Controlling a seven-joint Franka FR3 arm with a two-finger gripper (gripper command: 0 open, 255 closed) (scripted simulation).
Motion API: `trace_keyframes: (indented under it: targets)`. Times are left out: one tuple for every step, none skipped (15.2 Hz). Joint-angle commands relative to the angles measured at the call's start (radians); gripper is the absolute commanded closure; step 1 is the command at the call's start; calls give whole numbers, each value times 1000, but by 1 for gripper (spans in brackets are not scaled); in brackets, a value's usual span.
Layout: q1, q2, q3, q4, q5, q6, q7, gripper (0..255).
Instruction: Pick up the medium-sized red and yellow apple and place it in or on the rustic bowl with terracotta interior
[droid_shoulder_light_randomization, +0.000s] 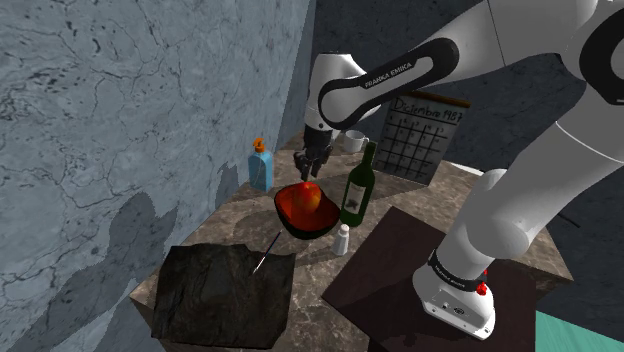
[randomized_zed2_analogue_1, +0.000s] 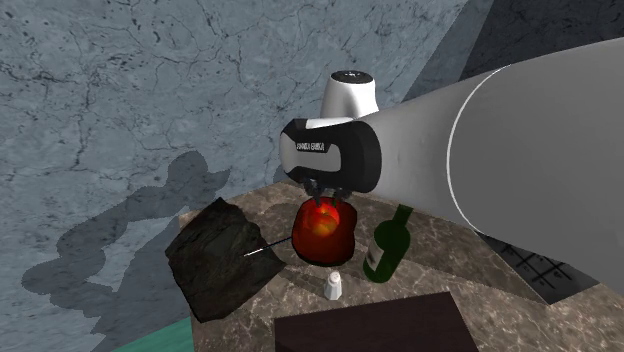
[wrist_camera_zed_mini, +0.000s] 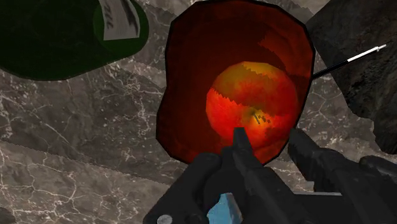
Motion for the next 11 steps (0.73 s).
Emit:
trace_keyframes:
  targets:
    - [0, 0, 0, 0, 0, 0, 0, 0]
    - [0, 0, 0, 0, 0, 0, 0, 0]
    - [0, 0, 0, 0, 0, 0, 0, 0]
    - [0, 0, 0, 0, 0, 0, 0, 0]
    - [0, 0, 0, 0, 0, 0, 0, 0]
    - [-1, -20, -2, 16, -2, -37, 1, 0]
    - [-3, -39, -4, 34, -4, -73, 1, 0]
    - [-4, -56, -6, 53, -6, -109, 2, 0]
    - [-5, -69, -8, 69, -8, -138, 3, 0]
    - [-5, -69, -8, 69, -8, -138, 3, 0]
    - [-5, -69, -8, 69, -8, -138, 3, 0]
